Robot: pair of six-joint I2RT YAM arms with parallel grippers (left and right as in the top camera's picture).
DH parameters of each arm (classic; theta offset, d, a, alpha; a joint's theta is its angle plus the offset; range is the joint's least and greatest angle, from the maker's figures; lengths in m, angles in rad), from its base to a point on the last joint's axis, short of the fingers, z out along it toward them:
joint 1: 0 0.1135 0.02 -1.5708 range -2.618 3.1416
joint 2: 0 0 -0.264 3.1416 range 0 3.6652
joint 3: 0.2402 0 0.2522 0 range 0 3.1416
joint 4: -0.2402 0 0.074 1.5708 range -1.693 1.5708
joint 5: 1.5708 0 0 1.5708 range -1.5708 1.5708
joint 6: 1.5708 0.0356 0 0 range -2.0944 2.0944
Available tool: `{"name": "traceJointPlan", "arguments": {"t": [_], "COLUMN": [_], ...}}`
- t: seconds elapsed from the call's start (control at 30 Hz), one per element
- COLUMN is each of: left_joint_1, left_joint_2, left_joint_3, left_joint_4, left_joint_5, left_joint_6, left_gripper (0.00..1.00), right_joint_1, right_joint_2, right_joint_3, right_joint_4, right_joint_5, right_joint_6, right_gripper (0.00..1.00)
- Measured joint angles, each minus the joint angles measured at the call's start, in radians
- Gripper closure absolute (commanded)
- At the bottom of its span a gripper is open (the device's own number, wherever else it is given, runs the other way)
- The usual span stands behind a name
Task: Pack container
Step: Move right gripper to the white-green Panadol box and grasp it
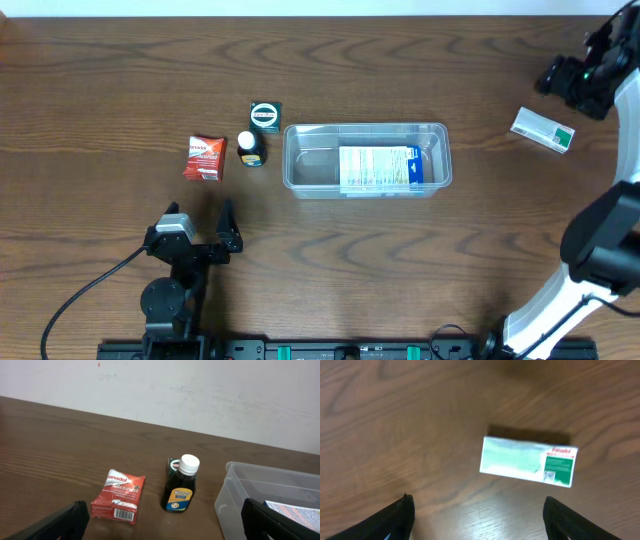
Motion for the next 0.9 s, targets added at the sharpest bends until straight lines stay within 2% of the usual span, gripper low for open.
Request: {"name": "traceJointPlan", "arguments": {"t": [0.13, 0.33, 0.47, 0.6, 0.73, 0.9], "left_joint_1": [0.000, 0.000, 0.000, 0.000, 0.000, 0.000], "left_joint_2": [0.000, 0.000, 0.000, 0.000, 0.000, 0.000], "left_joint_3": [0.000, 0.000, 0.000, 0.000, 0.000, 0.000], "left_joint_4": [0.000, 0.000, 0.000, 0.000, 0.000, 0.000], "left_joint_5": [0.000, 0.000, 0.000, 0.000, 0.000, 0.000], "left_joint_6": [0.000, 0.000, 0.000, 0.000, 0.000, 0.000], "left_gripper": [0.02, 0.02, 0.02, 0.02, 0.02, 0.02], "right_joint_1": [-0.002, -0.028, -0.040, -0.040, -0.040, -0.040], "right_joint_2": [0.066, 0.132, 0.135, 0.135, 0.135, 0.146], "right_joint_3": [0.044, 0.045, 0.047, 0.047, 0.047, 0.047], "right_joint_4": [-0.019, -0.003, 0.033, 0.058, 0.090, 0.098], "right_joint_5": [0.015, 0.021, 0.024, 0.026, 0.017, 0.005], "right_joint_6": [-0.002, -0.083, -0.225, -0.406, -0.544, -0.636], "right_gripper": [0.21, 0.10, 0.03, 0.01, 0.01, 0.02]}}
